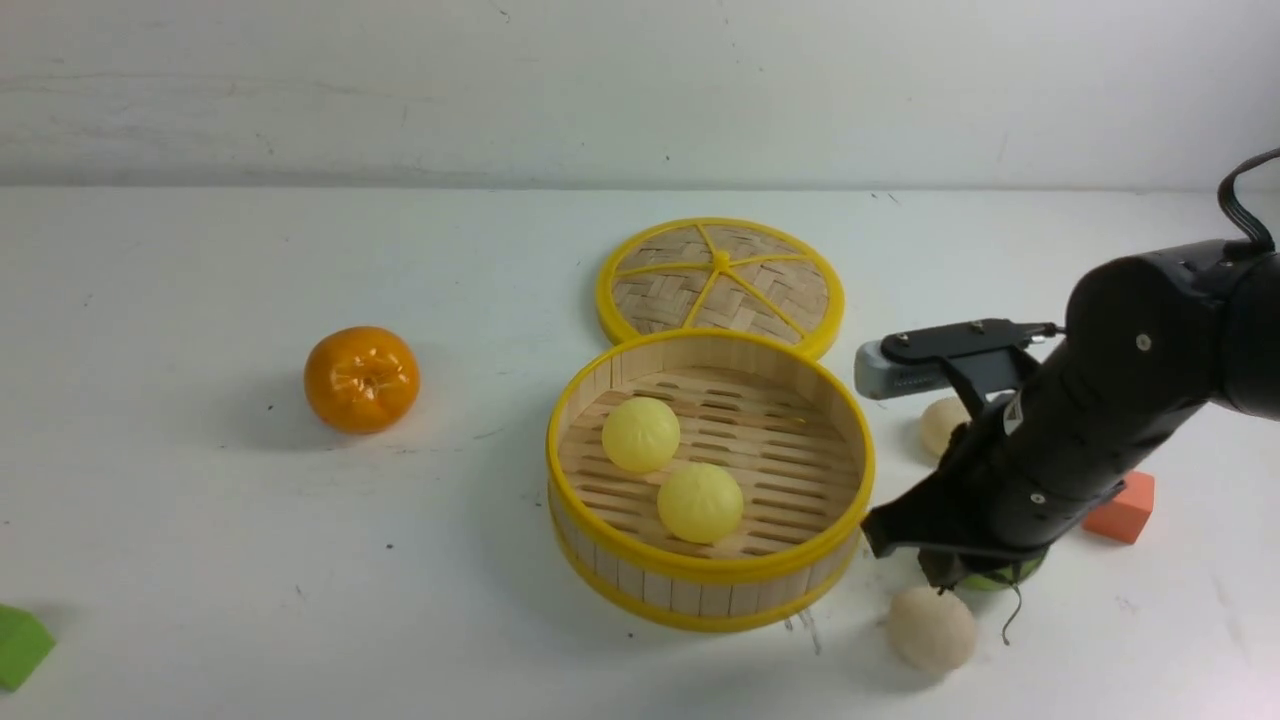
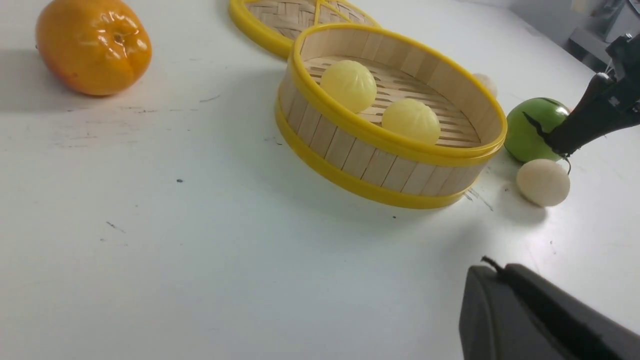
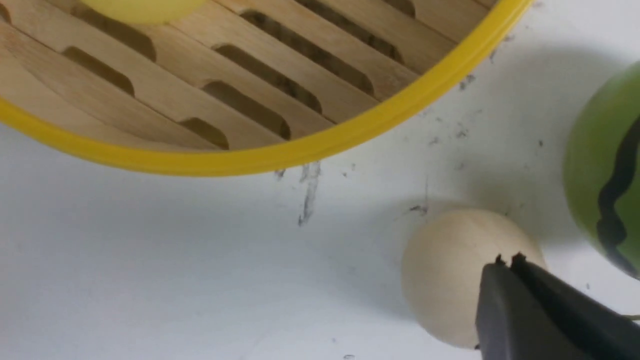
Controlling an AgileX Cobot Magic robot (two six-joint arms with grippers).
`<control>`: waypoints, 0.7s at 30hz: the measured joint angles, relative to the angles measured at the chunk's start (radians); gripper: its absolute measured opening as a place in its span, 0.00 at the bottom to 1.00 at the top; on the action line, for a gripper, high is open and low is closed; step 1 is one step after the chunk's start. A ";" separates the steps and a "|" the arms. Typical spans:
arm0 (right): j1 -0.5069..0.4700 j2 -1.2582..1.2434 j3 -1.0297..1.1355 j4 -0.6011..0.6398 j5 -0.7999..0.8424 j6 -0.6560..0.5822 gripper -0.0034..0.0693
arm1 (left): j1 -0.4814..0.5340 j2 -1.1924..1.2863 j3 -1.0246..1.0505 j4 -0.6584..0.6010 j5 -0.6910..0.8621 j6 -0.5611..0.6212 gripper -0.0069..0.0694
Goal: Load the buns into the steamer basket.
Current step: Use the right arm to grab a steamed stuffed bun
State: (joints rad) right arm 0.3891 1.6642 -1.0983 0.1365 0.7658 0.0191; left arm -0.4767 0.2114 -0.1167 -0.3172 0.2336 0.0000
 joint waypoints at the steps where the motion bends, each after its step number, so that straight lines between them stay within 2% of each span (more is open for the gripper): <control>1: 0.000 -0.002 0.000 0.000 0.005 -0.001 0.03 | 0.000 0.000 0.000 0.000 0.000 0.000 0.10; 8: 0.000 -0.026 0.000 0.012 0.042 -0.011 0.03 | 0.000 0.000 0.000 0.000 0.000 0.000 0.10; 14: 0.000 -0.004 0.000 0.015 0.052 0.025 0.09 | 0.000 0.000 0.000 0.000 0.000 0.000 0.10; 21: 0.000 0.070 0.000 0.007 0.024 0.055 0.35 | 0.000 0.000 0.000 0.000 0.000 0.000 0.11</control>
State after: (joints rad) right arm 0.3891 1.7338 -1.0986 0.1435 0.7899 0.0743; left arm -0.4767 0.2114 -0.1167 -0.3172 0.2336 0.0000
